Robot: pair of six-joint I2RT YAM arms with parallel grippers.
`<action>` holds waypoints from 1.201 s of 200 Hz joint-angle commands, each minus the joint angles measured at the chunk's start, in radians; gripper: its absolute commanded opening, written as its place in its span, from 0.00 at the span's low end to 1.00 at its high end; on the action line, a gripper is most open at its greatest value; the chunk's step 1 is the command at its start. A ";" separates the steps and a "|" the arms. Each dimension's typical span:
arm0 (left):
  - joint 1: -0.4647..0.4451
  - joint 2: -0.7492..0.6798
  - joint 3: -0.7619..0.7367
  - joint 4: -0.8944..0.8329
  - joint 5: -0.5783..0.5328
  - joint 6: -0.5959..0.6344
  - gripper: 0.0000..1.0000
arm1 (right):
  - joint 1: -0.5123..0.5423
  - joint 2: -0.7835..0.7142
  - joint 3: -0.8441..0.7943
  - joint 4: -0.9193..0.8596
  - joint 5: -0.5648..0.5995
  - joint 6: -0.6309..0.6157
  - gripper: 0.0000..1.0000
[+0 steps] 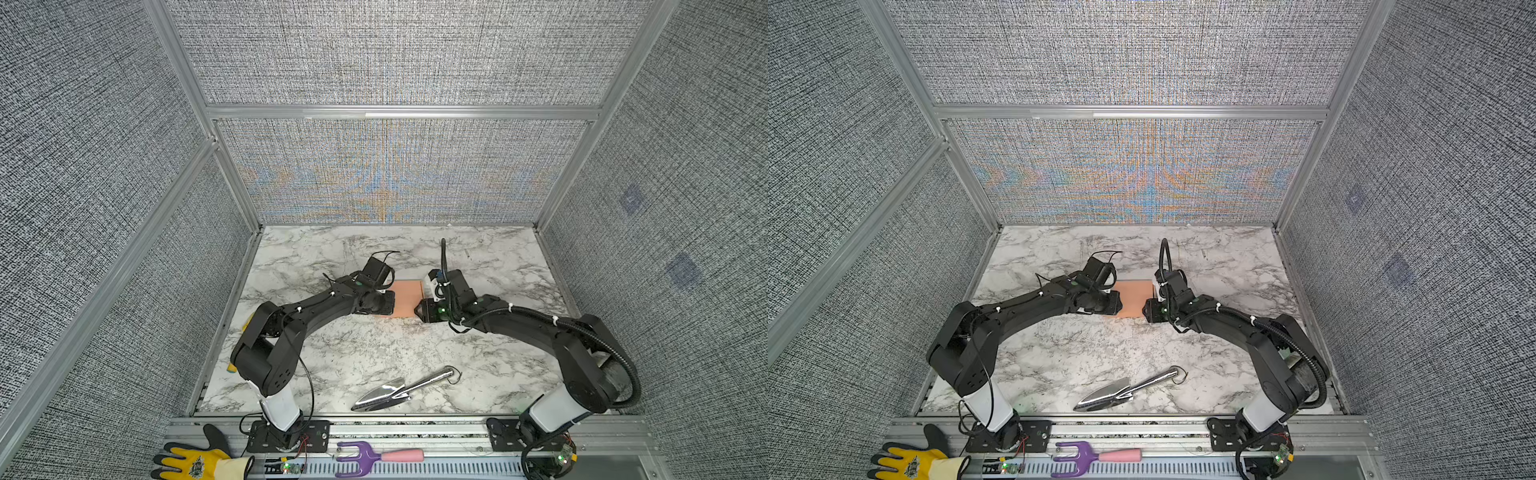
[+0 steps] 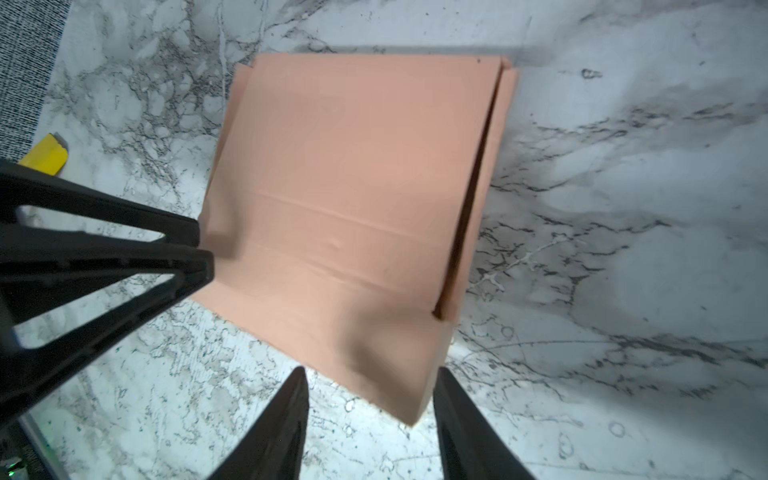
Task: Fold the paper box
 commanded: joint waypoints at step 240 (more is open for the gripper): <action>-0.012 -0.091 -0.072 -0.022 -0.127 -0.202 0.61 | -0.006 0.004 0.004 -0.054 0.076 -0.004 0.50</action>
